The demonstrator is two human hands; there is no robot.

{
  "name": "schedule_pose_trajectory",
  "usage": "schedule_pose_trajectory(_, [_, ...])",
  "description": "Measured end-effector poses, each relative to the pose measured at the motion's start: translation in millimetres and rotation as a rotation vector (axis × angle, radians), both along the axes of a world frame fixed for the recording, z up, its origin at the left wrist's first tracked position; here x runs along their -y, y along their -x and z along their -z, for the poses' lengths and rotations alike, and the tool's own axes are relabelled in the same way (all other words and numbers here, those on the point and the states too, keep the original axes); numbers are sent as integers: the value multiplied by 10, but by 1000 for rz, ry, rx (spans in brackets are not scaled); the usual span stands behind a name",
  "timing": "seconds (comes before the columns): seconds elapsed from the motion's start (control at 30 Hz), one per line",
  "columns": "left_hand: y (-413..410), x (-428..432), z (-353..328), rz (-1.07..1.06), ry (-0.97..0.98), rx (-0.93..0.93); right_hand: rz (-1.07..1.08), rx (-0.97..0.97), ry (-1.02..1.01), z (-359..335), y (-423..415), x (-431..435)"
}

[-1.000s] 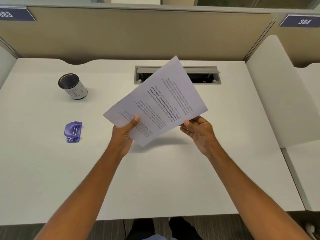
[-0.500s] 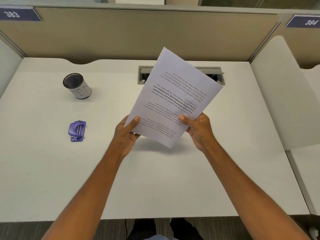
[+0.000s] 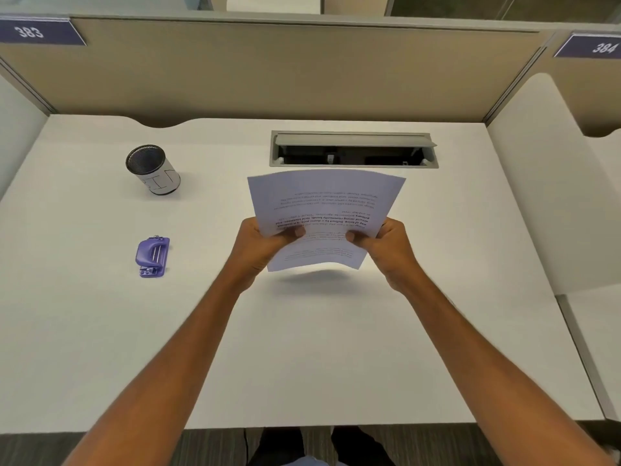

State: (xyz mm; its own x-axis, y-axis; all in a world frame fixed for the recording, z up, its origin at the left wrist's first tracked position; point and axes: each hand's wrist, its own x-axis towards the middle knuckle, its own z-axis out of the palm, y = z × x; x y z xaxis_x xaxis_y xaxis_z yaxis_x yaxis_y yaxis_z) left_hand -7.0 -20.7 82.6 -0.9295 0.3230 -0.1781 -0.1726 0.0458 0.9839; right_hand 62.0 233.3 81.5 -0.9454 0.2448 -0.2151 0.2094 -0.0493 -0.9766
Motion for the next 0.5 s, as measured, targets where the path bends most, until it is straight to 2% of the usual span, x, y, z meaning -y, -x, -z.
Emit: schedule_pose_trajectory(0.5, [-175, -28, 120, -65, -9, 24, 43, 20, -16, 191, -110, 27])
